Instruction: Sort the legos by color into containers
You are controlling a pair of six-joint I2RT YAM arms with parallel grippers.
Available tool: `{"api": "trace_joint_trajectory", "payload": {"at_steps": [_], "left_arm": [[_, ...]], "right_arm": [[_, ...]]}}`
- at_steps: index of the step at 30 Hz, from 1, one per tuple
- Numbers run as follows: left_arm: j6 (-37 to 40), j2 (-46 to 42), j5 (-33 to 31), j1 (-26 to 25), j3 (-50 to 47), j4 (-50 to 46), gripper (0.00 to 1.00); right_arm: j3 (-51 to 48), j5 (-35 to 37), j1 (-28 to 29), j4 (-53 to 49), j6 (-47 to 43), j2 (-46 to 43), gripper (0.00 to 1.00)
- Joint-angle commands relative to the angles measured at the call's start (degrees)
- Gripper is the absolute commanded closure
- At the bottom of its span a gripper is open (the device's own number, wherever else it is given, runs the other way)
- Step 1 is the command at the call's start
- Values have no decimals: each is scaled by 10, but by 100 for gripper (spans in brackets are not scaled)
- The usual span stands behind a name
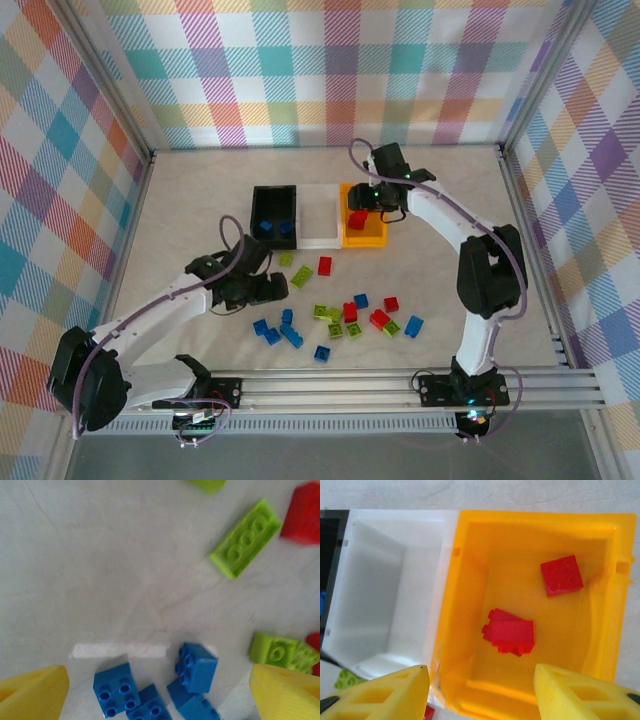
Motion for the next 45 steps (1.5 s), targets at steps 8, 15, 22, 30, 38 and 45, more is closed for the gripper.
{"api": "trace_joint_trajectory", "payload": {"at_steps": [8,15,22,30,38,45], "left_arm": [[56,105,-6,-28,77,31,9],[122,243,-16,-37,156,31,17],[146,348,-67,-43,223,24,25],[157,410,-107,-47,262,11,30],[156,433,-106,-50,266,22,48],[139,411,-96,-58,246,19,63]], "right_arm": [[-128,-35,15,63,30,-99,38],[-184,-27,13,69,31,-146,38],[-219,-25,3,82,39,-175,38],[-226,-27,-7,88,39,-189,38],[-228,-29,-12,90,39,-193,38],[-226,-29,-16,89,41,-194,38]]}}
